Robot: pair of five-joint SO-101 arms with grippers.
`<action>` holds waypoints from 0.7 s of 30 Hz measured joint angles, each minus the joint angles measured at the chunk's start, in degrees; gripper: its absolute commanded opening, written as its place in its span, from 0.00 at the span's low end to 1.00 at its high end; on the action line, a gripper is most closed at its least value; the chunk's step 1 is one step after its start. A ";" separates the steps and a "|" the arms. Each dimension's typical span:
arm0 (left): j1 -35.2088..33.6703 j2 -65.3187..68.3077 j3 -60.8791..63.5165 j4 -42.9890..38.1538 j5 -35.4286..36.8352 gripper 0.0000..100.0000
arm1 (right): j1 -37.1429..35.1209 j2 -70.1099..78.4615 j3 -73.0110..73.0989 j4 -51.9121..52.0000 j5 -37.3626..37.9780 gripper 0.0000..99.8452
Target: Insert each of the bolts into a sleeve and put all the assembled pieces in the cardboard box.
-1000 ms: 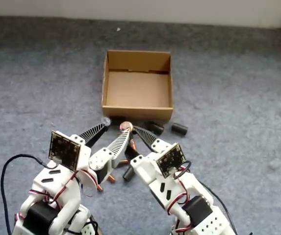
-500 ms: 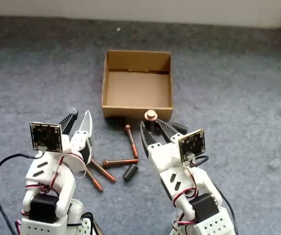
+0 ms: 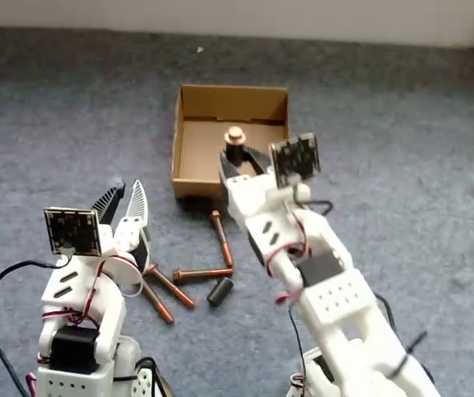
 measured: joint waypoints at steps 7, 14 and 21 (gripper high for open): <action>-0.97 0.00 0.00 0.00 0.00 0.09 | 3.16 23.91 -11.96 -8.70 0.00 0.01; -0.97 0.00 0.88 -0.26 0.00 0.09 | 4.13 43.16 -18.11 -9.67 0.00 0.07; -0.97 -0.18 0.97 -0.35 0.00 0.09 | 4.31 47.30 -23.21 -1.76 -0.09 0.16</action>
